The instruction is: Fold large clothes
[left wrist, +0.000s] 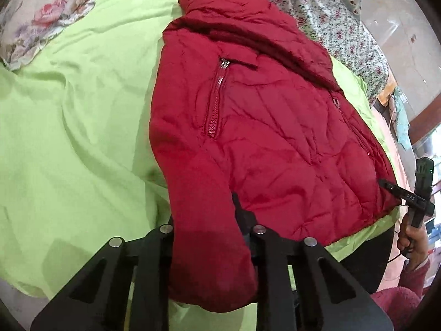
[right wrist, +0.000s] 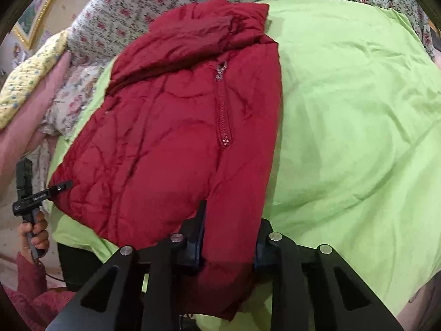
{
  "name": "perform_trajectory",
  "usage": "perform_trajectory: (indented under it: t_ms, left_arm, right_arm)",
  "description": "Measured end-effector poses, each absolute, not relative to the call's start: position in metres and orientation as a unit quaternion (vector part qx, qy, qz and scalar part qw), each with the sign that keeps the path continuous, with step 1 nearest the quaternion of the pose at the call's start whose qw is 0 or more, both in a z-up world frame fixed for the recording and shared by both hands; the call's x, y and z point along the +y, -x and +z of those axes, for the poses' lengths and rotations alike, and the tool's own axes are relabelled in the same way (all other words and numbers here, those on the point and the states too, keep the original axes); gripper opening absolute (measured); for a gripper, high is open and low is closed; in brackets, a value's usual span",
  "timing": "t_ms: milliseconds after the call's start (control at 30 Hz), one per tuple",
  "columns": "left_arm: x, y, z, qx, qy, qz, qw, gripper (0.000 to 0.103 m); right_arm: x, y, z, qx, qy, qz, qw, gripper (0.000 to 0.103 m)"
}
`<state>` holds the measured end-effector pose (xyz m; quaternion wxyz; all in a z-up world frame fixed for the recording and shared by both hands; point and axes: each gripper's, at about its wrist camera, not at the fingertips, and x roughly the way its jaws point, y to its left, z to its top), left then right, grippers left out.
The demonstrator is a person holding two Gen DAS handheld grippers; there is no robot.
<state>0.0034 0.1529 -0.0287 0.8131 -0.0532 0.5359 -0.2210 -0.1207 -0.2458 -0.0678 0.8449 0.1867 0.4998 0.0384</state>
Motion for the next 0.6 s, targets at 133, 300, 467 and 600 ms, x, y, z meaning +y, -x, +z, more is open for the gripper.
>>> perform_trajectory:
  t_ms: [133,300,467,600]
  left_arm:
    - [0.156,0.002,-0.013,0.521,0.057,-0.234,0.819,0.016]
    - [0.162,0.006,0.016,0.49,0.073,-0.252,0.831,0.015]
    - [0.17,-0.008,0.043,0.453,0.107,-0.259,0.847,0.015]
    - [0.173,-0.024,0.058,0.426,0.13,-0.256,0.858,0.015]
  right_arm:
    - [-0.25,0.13,-0.056,0.474,-0.211,0.077,0.851,0.023]
    - [-0.256,0.138,-0.04,0.441,-0.234,0.116,0.858,0.021]
    - [-0.267,0.137,-0.017,0.391,-0.253,0.141,0.873,0.021]
    - [-0.277,0.13,0.001,0.346,-0.269,0.142,0.888,0.02]
